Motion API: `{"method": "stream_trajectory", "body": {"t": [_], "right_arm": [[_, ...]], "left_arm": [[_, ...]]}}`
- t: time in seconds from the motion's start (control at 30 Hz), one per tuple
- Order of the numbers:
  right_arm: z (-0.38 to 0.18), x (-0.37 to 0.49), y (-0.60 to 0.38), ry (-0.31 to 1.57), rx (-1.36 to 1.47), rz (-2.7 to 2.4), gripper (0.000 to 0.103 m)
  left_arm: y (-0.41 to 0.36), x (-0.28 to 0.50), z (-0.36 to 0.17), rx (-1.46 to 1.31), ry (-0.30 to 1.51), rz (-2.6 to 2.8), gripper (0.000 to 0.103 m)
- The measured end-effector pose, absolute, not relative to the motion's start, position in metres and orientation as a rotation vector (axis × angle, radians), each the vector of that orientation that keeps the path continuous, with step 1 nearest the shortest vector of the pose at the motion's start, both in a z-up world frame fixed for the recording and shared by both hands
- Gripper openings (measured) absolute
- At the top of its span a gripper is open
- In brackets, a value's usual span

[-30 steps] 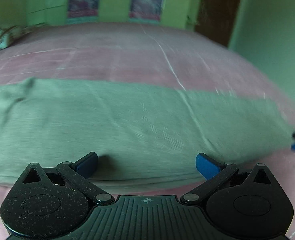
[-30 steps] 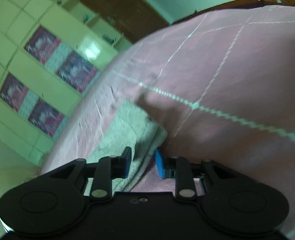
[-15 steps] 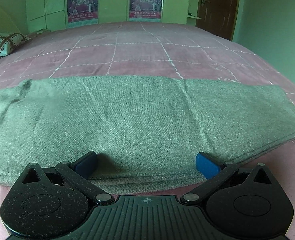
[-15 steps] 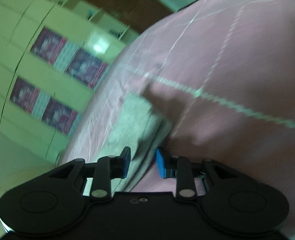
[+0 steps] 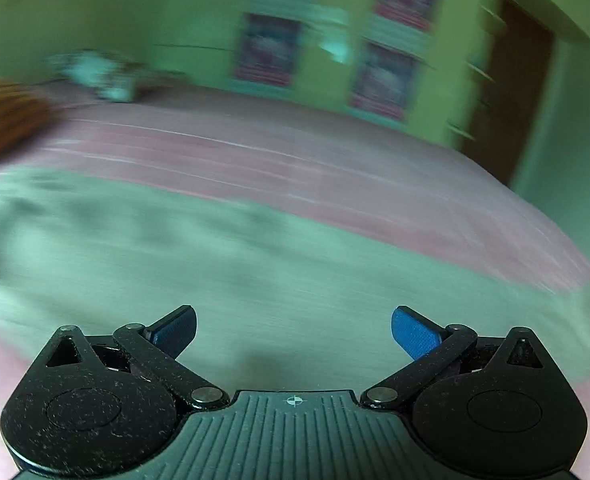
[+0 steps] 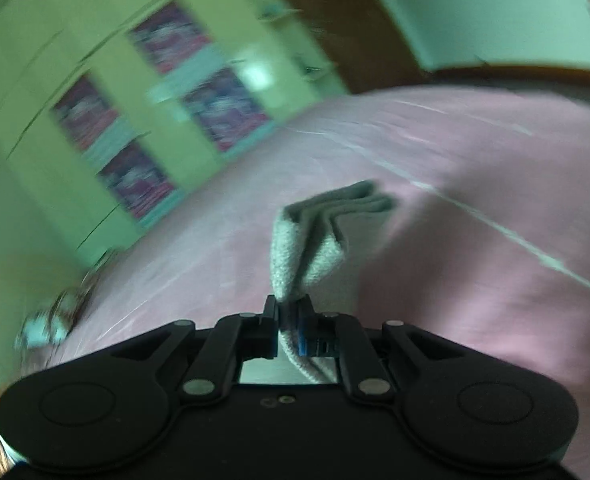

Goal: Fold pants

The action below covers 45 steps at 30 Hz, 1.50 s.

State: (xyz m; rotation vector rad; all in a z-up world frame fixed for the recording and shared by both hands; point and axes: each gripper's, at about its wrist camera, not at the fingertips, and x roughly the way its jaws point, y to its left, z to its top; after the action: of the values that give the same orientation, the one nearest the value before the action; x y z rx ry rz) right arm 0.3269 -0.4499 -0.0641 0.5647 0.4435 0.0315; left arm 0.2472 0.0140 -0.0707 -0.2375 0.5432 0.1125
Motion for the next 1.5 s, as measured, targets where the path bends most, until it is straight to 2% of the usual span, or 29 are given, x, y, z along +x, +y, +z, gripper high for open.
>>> {"method": "stream_trajectory", "body": {"t": [0.17, 0.3, 0.37, 0.4, 0.43, 0.5, 0.6, 0.87, 0.9, 0.93, 0.97, 1.07, 1.17, 1.23, 1.37, 1.4, 1.43, 1.5], "right_arm": [[-0.043, 0.344, -0.324, 0.444, 0.417, 0.201, 0.001], [-0.053, 0.334, -0.21, 0.493, 0.259, 0.38, 0.001], [-0.076, 0.326, -0.154, 0.559, 0.096, 0.487, 0.008], [-0.094, 0.328, -0.122, 0.708, -0.033, 0.504, 0.015], [-0.099, 0.32, -0.108, 0.723, -0.096, 0.465, 0.016], [-0.088, 0.293, -0.113, 0.589, -0.065, 0.501, 0.015], [-0.074, 0.285, -0.137, 0.577, -0.027, 0.502, 0.01], [-0.051, 0.279, -0.248, 0.485, 0.148, 0.132, 0.015], [-0.05, 0.278, -0.262, 0.481, 0.17, 0.09, 0.016], [-0.051, 0.282, -0.271, 0.494, 0.193, 0.081, 0.017], [-0.056, 0.285, -0.277, 0.511, 0.214, 0.096, 0.017], [-0.064, 0.278, -0.285, 0.515, 0.178, 0.101, 0.016], [-0.071, 0.271, -0.312, 0.521, 0.313, 0.032, 0.023], [-0.079, 0.267, -0.331, 0.535, 0.401, 0.009, 0.023], [-0.093, 0.262, -0.351, 0.569, 0.507, -0.016, 0.023], [-0.095, 0.26, -0.354, 0.569, 0.527, -0.029, 0.023], [-0.094, 0.26, -0.355, 0.562, 0.537, -0.028, 0.023], [-0.091, 0.262, -0.352, 0.536, 0.545, 0.005, 0.023]], "left_arm": [[0.134, 0.206, -0.064, -0.304, 0.484, 0.277, 0.103], [0.175, 0.183, -0.08, -0.377, 0.464, 0.313, 0.103], [0.184, 0.183, -0.091, -0.419, 0.471, 0.311, 0.103], [0.186, 0.185, -0.092, -0.427, 0.468, 0.304, 0.103], [0.186, 0.184, -0.092, -0.43, 0.454, 0.295, 0.103], [0.188, 0.184, -0.096, -0.45, 0.444, 0.277, 0.103], [0.175, 0.191, -0.095, -0.444, 0.467, 0.227, 0.103], [0.067, 0.253, -0.09, -0.398, 0.577, -0.081, 0.103], [0.055, 0.264, -0.093, -0.388, 0.612, -0.092, 0.096], [0.045, 0.276, -0.097, -0.38, 0.657, -0.091, 0.08], [0.038, 0.287, -0.103, -0.376, 0.709, -0.076, 0.074], [0.028, 0.299, -0.112, -0.366, 0.739, -0.055, 0.072], [0.028, 0.303, -0.113, -0.389, 0.743, -0.076, 0.068], [0.032, 0.305, -0.116, -0.442, 0.736, -0.118, 0.057], [0.02, 0.314, -0.125, -0.471, 0.729, -0.151, 0.052], [0.017, 0.316, -0.125, -0.496, 0.718, -0.172, 0.047], [0.016, 0.318, -0.122, -0.526, 0.701, -0.205, 0.036], [0.013, 0.312, -0.119, -0.594, 0.625, -0.278, 0.032]]}}
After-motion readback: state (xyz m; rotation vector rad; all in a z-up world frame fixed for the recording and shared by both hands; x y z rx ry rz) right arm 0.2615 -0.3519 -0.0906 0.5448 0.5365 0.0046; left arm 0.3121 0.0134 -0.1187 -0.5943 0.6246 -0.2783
